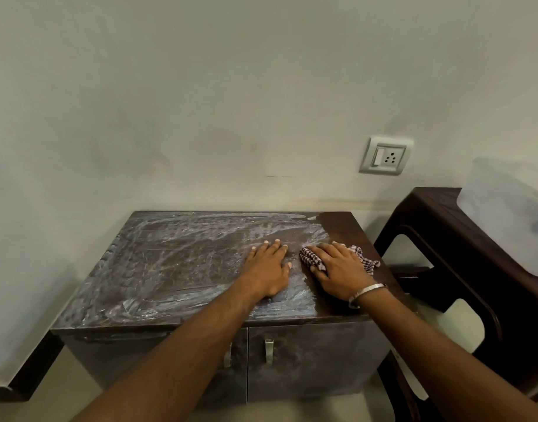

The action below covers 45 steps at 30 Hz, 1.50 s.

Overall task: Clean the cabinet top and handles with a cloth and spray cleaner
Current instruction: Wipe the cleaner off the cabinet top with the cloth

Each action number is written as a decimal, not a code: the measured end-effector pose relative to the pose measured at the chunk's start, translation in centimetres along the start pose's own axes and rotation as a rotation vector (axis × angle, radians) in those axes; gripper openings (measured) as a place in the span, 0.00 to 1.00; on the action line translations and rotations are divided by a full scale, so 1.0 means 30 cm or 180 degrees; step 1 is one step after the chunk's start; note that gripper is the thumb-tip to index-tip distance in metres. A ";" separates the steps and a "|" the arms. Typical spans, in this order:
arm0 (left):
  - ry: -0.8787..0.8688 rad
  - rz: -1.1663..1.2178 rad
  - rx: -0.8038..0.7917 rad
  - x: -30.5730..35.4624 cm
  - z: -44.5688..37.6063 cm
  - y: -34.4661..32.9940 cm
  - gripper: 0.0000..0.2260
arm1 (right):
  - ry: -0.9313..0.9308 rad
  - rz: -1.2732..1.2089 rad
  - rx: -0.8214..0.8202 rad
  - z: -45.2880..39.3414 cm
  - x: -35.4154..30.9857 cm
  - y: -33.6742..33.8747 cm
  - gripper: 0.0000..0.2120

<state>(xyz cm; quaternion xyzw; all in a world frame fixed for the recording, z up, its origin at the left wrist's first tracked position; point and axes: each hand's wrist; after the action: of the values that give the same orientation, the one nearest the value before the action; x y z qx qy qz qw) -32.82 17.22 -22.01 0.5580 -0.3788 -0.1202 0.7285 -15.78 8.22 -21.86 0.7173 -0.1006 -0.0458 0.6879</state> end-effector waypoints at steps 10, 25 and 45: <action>-0.0003 -0.0010 -0.0008 -0.022 -0.020 0.006 0.26 | 0.0078 -0.0020 -0.0016 0.003 0.060 -0.017 0.27; -0.0001 -0.0035 -0.0015 -0.014 -0.025 0.010 0.26 | 0.0105 -0.0049 -0.0041 -0.040 0.084 -0.024 0.27; 0.0005 -0.0073 0.0000 -0.003 -0.056 0.009 0.26 | -0.0081 -0.0133 0.0048 -0.103 0.010 -0.003 0.25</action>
<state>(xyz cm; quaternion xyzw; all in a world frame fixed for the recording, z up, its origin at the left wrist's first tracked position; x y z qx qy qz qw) -31.81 18.58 -21.95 0.5624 -0.3718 -0.1280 0.7274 -14.86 11.18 -21.78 0.7238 -0.0947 -0.0686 0.6800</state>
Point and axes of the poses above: each hand's wrist, its own z-axis away from the middle knuckle, its own y-axis out of the back of the hand, x = y × z, and after that the axes turned 9 degrees about z, right-handed
